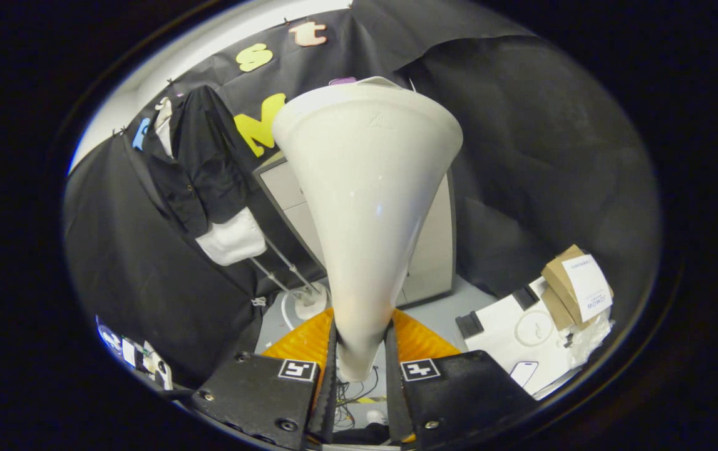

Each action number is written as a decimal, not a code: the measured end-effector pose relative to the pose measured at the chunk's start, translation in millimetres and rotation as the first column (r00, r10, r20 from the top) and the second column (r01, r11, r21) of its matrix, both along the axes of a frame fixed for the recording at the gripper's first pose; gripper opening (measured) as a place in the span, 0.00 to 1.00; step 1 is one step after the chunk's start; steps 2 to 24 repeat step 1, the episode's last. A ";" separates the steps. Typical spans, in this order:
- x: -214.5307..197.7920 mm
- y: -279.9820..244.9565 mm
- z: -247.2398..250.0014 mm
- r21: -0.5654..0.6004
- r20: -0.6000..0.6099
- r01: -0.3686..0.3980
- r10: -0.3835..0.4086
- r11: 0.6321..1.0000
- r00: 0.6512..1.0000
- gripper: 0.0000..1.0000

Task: Iron the clothes twice with a garment steamer, once on the left side and once on the right side.

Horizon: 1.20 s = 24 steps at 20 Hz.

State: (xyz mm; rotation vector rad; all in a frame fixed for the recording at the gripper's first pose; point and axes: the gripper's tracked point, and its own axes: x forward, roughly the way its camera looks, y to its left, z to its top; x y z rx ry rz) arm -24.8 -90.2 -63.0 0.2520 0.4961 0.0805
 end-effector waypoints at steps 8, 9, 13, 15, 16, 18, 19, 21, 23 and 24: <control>0.2 -1.0 -0.4 0.000 -0.003 0.000 0.000 1.000 1.000 0.36; 0.2 -1.0 -0.4 0.000 -0.003 0.000 0.000 1.000 1.000 0.36; 0.2 -1.0 -0.4 0.000 -0.003 0.000 0.000 1.000 1.000 0.36; 0.2 -1.0 -0.4 0.000 -0.003 0.000 0.000 1.000 1.000 0.36; 0.2 -1.0 -0.4 0.000 -0.003 0.000 0.000 1.000 1.000 0.36; 0.2 -1.0 -0.4 0.000 -0.003 0.000 0.000 1.000 1.000 0.36; 0.2 -1.0 -0.4 0.000 -0.003 0.000 0.000 1.000 1.000 0.36; 0.2 -1.0 -0.4 0.000 -0.003 0.000 0.000 1.000 1.000 0.36; 0.2 -1.0 -0.4 0.000 -0.003 0.000 0.000 1.000 1.000 0.36; 0.2 -1.0 -0.4 0.000 -0.003 0.000 0.000 1.000 1.000 0.36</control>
